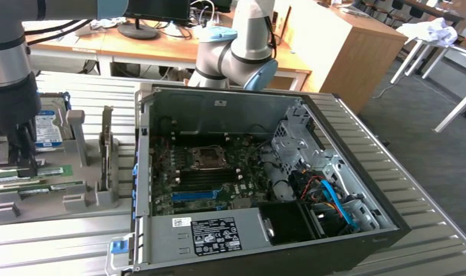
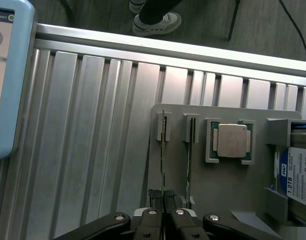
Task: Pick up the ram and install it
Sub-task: 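Pick up the ram and move it above insertion slot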
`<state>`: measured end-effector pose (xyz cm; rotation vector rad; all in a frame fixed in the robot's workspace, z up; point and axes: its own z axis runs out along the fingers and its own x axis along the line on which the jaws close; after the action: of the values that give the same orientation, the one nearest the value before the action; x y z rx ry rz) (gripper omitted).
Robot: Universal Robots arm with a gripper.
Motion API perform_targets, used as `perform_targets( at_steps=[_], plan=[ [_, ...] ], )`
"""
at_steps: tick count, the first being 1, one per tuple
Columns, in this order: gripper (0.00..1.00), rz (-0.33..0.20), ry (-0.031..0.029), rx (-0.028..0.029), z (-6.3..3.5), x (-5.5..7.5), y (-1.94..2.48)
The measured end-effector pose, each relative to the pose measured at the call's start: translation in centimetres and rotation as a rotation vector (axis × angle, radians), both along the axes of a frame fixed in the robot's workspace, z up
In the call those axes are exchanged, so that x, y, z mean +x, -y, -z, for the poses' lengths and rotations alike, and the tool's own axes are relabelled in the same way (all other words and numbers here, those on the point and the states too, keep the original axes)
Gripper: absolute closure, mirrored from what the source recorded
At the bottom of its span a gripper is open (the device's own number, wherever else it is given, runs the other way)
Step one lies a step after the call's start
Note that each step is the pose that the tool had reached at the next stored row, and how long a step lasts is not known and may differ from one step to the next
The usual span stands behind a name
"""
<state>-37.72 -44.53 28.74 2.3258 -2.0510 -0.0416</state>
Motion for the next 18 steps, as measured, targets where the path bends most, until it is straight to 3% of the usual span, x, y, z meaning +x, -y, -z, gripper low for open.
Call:
perform_targets(
  at_steps=[18],
  plan=[
    [0.87, 0.000, 0.0000, -0.0020, -1.87, 0.0, 0.00]
  ],
)
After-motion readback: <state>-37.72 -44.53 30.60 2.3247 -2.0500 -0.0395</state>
